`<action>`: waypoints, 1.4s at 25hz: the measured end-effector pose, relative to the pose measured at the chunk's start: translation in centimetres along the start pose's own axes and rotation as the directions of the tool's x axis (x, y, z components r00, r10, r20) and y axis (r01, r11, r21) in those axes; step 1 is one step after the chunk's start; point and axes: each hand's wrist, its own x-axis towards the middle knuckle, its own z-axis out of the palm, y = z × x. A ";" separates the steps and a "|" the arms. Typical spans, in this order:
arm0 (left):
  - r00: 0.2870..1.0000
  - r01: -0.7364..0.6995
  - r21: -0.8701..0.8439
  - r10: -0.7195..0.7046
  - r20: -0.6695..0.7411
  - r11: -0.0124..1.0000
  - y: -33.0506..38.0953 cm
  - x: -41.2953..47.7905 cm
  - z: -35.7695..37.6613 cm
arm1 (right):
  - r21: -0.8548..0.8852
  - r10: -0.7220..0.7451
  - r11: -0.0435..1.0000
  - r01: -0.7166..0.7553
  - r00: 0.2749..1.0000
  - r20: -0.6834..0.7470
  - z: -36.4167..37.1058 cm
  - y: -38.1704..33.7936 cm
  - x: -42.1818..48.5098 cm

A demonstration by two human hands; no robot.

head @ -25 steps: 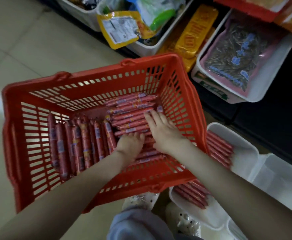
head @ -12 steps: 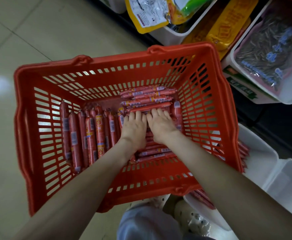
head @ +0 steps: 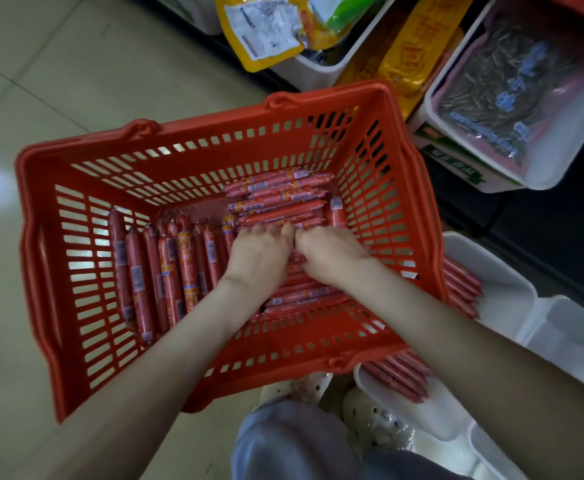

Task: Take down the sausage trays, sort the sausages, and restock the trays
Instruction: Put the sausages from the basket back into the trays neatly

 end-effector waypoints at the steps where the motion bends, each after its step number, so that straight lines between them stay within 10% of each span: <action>1: 0.996 0.010 0.007 -0.009 -0.087 1.000 0.1 -0.7 -2.1 | -0.027 -0.019 0.999 0.018 0.998 -0.066 -1.9 0.3 -1.4; 5: 0.817 -0.093 0.006 0.079 -0.572 0.996 3.5 -2.6 -9.2 | -0.137 -0.019 0.990 -0.045 0.903 -0.430 -6.9 3.3 -9.6; 11: 0.634 -0.417 0.004 0.294 -0.715 0.909 16.8 -5.5 -9.3 | 0.081 0.349 0.921 -0.380 0.719 -0.601 1.0 9.7 -21.6; 19: 0.793 -0.560 0.110 0.570 -0.214 0.821 25.2 -3.9 4.5 | 0.202 0.480 0.877 -0.436 0.792 -0.377 18.5 12.9 -21.5; 28: 0.870 -0.494 0.356 0.450 0.202 0.793 22.3 -1.0 10.6 | 0.264 0.438 0.872 -0.413 0.898 -0.045 24.9 13.1 -17.4; 35: 0.790 -0.603 -0.124 0.567 -0.235 0.788 22.0 -5.1 3.3 | 0.449 0.408 0.821 -0.352 0.913 -0.031 18.9 14.3 -18.8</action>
